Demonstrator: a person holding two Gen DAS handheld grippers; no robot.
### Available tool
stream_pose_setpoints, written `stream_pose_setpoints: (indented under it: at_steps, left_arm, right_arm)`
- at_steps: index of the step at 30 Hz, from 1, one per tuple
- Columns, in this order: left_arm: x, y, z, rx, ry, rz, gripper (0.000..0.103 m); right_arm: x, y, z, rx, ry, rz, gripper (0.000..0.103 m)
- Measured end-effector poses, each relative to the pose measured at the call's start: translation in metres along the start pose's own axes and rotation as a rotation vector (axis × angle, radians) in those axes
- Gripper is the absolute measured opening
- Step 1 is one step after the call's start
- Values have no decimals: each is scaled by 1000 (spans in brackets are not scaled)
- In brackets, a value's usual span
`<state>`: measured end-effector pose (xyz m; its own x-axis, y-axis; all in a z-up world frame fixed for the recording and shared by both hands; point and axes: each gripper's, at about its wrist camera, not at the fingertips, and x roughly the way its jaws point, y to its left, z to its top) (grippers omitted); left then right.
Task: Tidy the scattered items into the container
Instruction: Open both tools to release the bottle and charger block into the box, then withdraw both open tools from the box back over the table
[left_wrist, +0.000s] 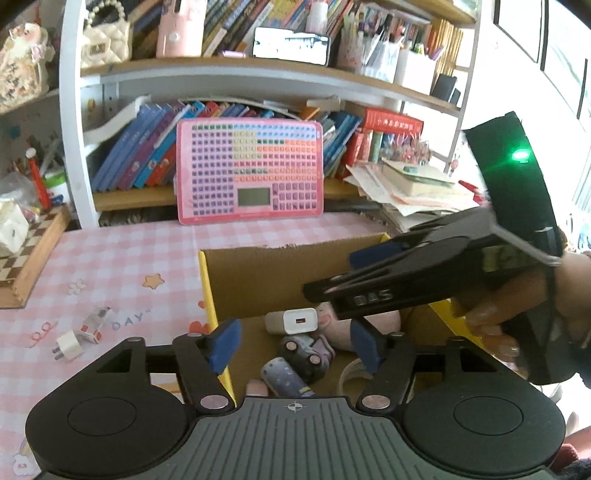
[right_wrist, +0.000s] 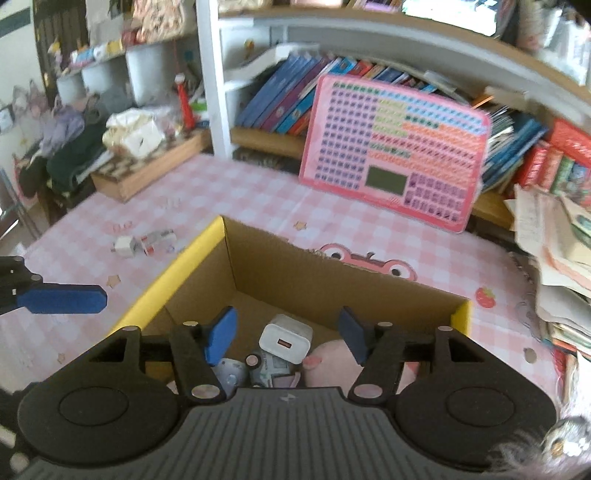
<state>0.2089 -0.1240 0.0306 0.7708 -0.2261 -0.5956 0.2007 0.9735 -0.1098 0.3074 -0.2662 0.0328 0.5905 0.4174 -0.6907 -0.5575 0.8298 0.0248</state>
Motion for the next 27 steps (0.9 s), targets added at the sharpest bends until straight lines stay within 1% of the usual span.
stream_pose_setpoints:
  at_steps: [3, 7, 11, 19, 22, 27]
  left_arm:
    - [-11, 3, -5, -1, -21, 9, 76]
    - [-23, 8, -10, -17, -41, -7, 77]
    - [-33, 10, -17, -6, -50, -25, 78]
    - [-56, 24, -35, 4, -53, -59, 78]
    - [-68, 30, -43, 3, -50, -80, 79]
    - [-84, 38, -55, 19, -36, -109, 79]
  right_arm:
    - [-23, 4, -8, 26, -45, -37, 67]
    - [-49, 9, -21, 70, -87, -100, 68]
    - [-69, 13, -36, 126, -113, -162, 68]
    - [-100, 31, -65, 235, -156, -293, 68]
    - [-111, 41, -77, 285, -163, -335, 68]
    - [-129, 63, -97, 334, -161, -399, 68]
